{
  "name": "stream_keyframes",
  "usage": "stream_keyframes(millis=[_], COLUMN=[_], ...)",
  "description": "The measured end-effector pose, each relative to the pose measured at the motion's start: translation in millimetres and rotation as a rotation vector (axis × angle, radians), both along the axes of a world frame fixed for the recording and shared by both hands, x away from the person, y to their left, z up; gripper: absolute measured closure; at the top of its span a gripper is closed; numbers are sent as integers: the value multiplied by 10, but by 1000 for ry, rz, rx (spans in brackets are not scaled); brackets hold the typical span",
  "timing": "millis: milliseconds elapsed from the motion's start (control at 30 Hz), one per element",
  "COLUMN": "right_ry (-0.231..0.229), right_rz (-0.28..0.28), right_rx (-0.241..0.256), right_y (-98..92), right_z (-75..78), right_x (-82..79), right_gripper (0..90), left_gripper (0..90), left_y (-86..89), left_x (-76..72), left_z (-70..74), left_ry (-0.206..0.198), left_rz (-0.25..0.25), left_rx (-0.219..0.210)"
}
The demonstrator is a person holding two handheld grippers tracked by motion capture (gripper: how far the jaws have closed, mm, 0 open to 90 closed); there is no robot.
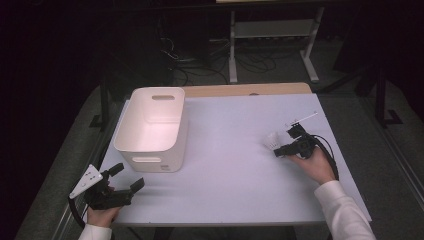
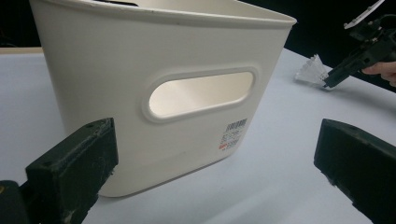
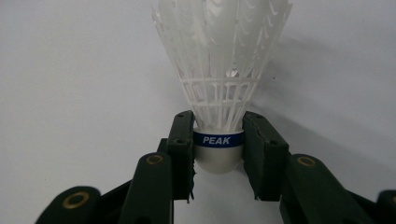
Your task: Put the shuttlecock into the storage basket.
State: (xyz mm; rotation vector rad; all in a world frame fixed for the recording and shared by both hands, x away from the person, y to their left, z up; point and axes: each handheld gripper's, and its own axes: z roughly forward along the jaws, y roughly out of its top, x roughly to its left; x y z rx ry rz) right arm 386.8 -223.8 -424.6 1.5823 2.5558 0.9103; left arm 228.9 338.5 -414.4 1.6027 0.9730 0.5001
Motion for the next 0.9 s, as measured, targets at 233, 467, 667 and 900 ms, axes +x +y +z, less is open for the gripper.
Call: stream_keyframes(millis=[233,467,667,900], right_ry=[-12,-28,-32,-35], right_rz=[2,6,12,26], right_rx=[21,46,59,72], right_y=[-30,-62,-48,-48], right_z=[72,193,256,294], right_x=[-7,1,12,30], right_gripper=[643,643,643,643], left_gripper=[0,0,0,0], left_y=[0,0,-1,4], left_x=[1,1,2,4], left_z=[-1,-1,-2,-2], left_ry=[2,2,1,3], left_rz=[1,1,1,0], left_rx=[-1,-1,-3,3])
